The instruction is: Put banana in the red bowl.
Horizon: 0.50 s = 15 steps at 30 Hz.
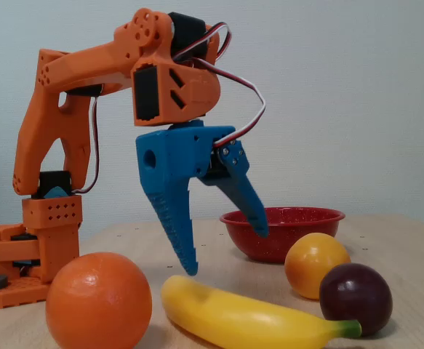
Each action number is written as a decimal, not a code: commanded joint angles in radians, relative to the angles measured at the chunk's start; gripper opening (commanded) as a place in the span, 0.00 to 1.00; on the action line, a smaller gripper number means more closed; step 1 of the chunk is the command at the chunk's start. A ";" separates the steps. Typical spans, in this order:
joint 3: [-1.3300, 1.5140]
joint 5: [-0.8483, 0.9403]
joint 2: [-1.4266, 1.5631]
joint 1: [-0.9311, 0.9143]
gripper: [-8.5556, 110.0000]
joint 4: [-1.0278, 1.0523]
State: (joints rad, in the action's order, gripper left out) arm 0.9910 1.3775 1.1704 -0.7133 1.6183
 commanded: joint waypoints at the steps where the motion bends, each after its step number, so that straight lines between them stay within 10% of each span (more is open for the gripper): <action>1: -0.077 0.044 0.091 -0.021 0.43 0.009; 15: 0.041 0.153 0.129 -0.055 0.41 -0.003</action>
State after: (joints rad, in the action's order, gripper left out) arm 1.0600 1.5033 1.1766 -0.7486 1.6122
